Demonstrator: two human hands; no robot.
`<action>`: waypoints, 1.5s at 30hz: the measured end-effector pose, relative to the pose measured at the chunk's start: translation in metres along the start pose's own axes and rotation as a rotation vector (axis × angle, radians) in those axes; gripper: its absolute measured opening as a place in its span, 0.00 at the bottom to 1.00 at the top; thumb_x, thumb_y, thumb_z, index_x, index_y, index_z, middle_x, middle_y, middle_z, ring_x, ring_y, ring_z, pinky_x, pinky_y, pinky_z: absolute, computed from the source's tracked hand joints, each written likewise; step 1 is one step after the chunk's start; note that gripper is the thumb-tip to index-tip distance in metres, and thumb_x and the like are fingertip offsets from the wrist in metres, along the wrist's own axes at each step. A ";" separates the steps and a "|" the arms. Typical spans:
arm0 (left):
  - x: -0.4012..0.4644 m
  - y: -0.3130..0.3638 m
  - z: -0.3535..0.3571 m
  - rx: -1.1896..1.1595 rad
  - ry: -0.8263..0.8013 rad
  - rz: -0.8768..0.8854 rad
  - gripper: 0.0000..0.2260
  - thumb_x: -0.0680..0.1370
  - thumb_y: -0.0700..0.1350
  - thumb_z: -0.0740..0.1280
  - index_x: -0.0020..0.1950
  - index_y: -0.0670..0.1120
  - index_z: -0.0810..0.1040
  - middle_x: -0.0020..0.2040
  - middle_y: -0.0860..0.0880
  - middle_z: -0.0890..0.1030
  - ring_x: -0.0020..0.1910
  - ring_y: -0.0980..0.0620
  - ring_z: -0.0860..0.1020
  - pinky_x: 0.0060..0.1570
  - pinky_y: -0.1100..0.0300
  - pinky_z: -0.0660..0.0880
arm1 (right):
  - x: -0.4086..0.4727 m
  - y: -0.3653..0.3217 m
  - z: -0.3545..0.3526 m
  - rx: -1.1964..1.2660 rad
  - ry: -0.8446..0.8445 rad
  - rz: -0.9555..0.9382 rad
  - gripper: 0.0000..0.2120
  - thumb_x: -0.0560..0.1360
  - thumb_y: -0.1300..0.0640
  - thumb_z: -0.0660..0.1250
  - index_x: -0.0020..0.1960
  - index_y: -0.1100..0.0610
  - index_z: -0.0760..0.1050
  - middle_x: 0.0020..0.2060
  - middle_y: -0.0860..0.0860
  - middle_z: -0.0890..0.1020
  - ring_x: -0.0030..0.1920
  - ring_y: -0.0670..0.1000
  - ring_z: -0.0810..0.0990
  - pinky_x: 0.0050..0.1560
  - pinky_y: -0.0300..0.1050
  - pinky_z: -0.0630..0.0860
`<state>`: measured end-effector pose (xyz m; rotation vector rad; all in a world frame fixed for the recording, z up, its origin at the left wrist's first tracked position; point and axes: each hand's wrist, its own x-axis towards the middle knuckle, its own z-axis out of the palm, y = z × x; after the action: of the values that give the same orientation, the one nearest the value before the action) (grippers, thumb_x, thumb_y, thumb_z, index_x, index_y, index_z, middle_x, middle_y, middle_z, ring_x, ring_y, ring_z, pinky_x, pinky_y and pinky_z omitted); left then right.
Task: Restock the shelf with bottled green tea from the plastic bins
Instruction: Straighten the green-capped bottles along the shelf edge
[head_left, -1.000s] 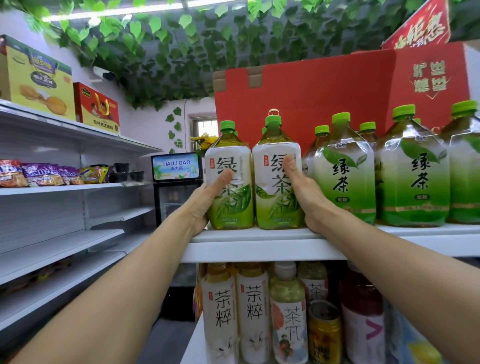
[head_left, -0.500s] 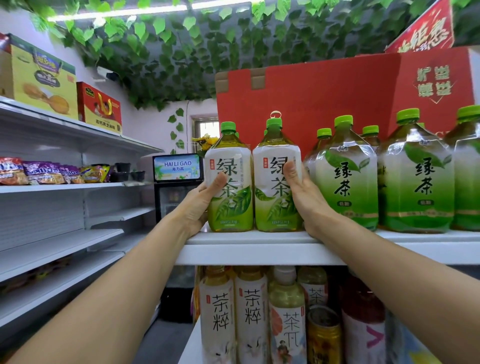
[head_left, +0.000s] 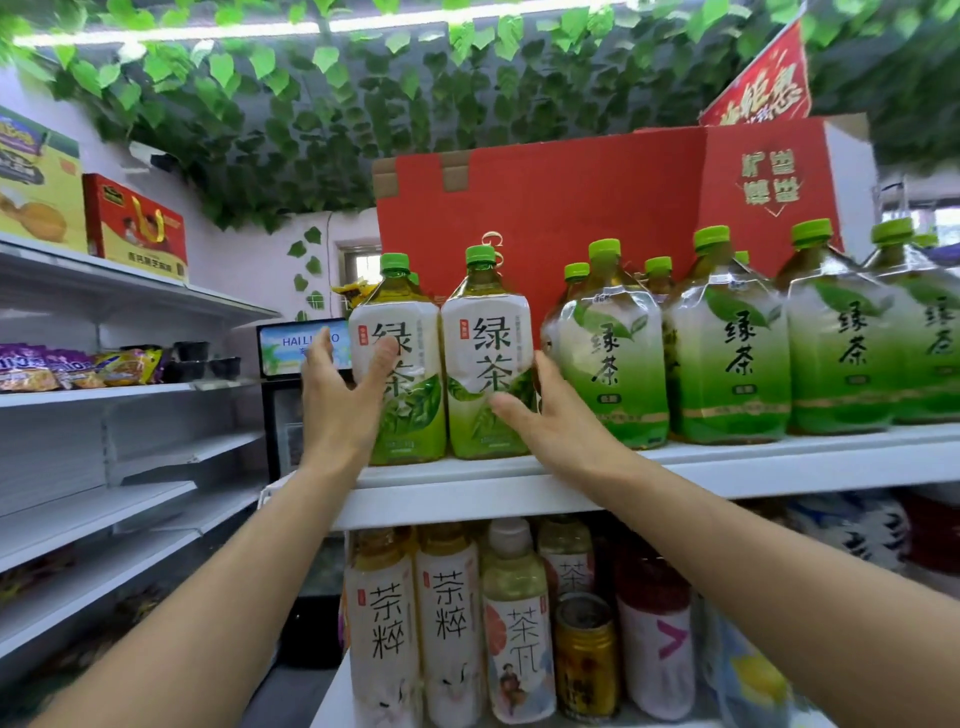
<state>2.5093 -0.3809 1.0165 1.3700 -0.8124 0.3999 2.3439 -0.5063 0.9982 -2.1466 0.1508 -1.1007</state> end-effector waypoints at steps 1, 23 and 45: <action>-0.012 0.009 0.003 0.043 0.100 0.121 0.38 0.75 0.65 0.68 0.78 0.49 0.60 0.73 0.49 0.68 0.69 0.54 0.68 0.68 0.56 0.68 | -0.013 0.000 -0.009 -0.102 -0.005 -0.048 0.24 0.80 0.53 0.65 0.73 0.50 0.63 0.66 0.41 0.71 0.67 0.41 0.68 0.69 0.35 0.64; -0.098 0.073 0.176 0.202 -0.243 0.083 0.56 0.73 0.55 0.76 0.81 0.51 0.33 0.83 0.51 0.42 0.81 0.52 0.43 0.77 0.51 0.49 | -0.037 0.076 -0.190 -1.280 0.309 -0.317 0.47 0.64 0.39 0.77 0.76 0.55 0.64 0.74 0.67 0.62 0.74 0.67 0.63 0.74 0.62 0.56; -0.073 0.048 0.183 -0.005 -0.329 -0.071 0.53 0.70 0.49 0.80 0.82 0.52 0.45 0.76 0.50 0.67 0.75 0.48 0.65 0.76 0.46 0.60 | -0.022 0.103 -0.203 -1.308 0.311 -0.460 0.49 0.63 0.35 0.74 0.76 0.56 0.64 0.74 0.65 0.63 0.75 0.65 0.60 0.73 0.62 0.49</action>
<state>2.3765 -0.5329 0.9973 1.4761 -1.0286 0.1171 2.1987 -0.6836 0.9964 -3.2022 0.7073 -1.9403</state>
